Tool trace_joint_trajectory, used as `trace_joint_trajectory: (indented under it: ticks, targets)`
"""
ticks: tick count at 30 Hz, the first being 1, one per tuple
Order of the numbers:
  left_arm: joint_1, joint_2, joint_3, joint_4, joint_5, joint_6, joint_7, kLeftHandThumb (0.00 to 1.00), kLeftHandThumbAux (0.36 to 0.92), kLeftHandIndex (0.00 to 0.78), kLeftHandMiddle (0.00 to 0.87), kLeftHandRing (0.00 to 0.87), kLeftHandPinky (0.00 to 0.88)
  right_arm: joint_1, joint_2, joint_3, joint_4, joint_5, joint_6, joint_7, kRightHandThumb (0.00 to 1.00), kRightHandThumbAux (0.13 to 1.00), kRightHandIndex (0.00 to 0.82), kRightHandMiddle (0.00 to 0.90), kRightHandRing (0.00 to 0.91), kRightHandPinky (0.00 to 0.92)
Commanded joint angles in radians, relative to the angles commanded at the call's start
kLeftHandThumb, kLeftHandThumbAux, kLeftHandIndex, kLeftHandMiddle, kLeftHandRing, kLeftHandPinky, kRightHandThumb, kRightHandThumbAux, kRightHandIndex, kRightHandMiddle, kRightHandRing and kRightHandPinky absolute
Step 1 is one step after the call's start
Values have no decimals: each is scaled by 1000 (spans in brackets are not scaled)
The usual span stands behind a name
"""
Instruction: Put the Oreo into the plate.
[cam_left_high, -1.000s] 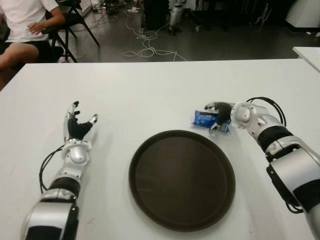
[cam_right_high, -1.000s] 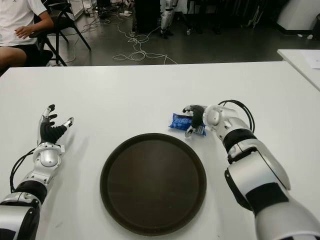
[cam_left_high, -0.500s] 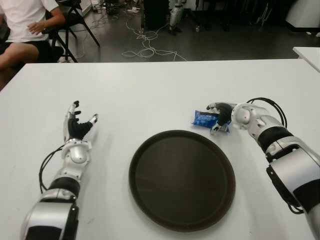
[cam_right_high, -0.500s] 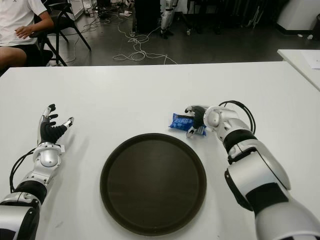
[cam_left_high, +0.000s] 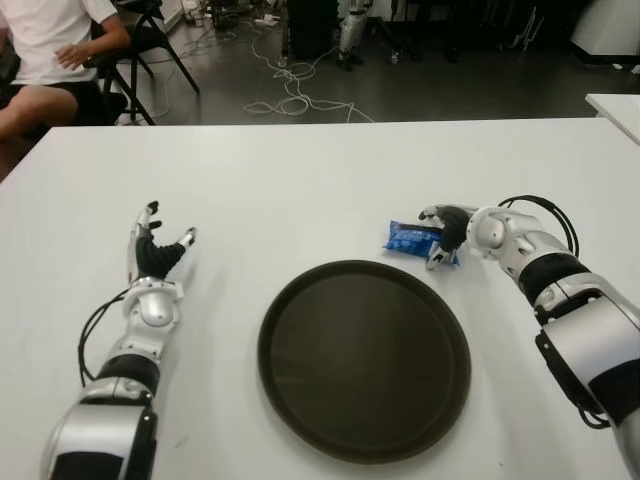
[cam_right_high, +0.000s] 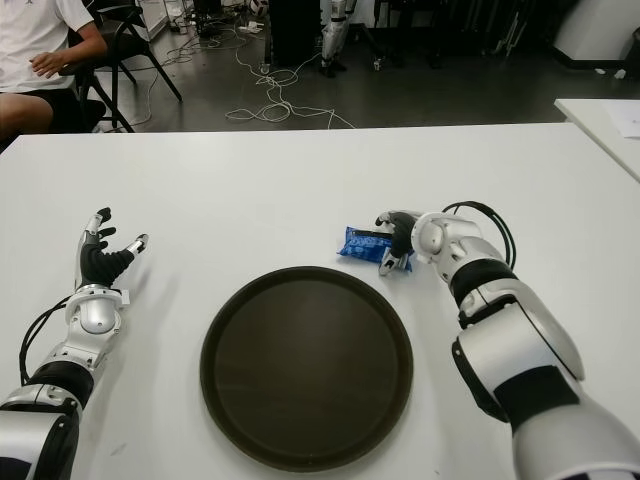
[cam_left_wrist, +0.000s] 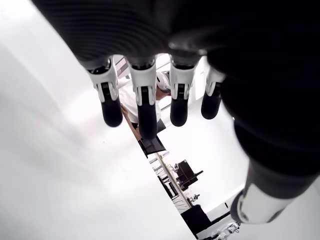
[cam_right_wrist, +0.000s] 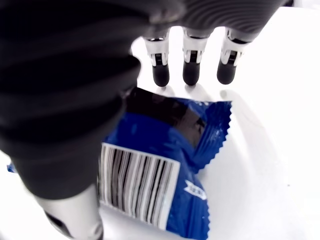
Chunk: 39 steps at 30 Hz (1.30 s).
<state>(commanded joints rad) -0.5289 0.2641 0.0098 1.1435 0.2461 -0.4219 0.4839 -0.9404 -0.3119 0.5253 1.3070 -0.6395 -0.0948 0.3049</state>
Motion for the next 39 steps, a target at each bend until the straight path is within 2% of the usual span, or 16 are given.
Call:
trace_joint_trajectory:
  ticks: [4, 10, 17, 22, 29, 39]
  targets:
    - [1, -1, 1, -1, 0, -3, 1, 238, 709, 76, 127, 140, 157, 6, -4, -8, 1, 10, -8, 2, 0, 843, 61, 67, 40, 0]
    - [2, -2, 1, -4, -2, -7, -2, 262, 718, 78, 142, 157, 188, 6, -1, -13, 4, 14, -1, -1, 0, 845, 68, 72, 48, 0]
    - [1, -2, 5, -1, -9, -8, -15, 241, 717, 74, 132, 149, 175, 8, -2, -9, -4, 11, -12, -12, 0, 847, 61, 69, 42, 0]
    - [0, -6, 12, -2, -18, -5, -19, 238, 705, 76, 136, 156, 182, 2, -3, -2, -6, 6, -30, 11, 0, 838, 64, 77, 48, 0]
    - [1, -6, 12, -6, -21, -6, -22, 226, 711, 72, 123, 133, 134, -9, 5, 6, -20, 2, -28, 37, 0, 819, 55, 76, 45, 0]
    - [2, -6, 7, -10, -12, -6, -9, 229, 718, 70, 127, 132, 140, -4, -1, -19, -27, 34, -58, 65, 0, 818, 46, 66, 33, 0]
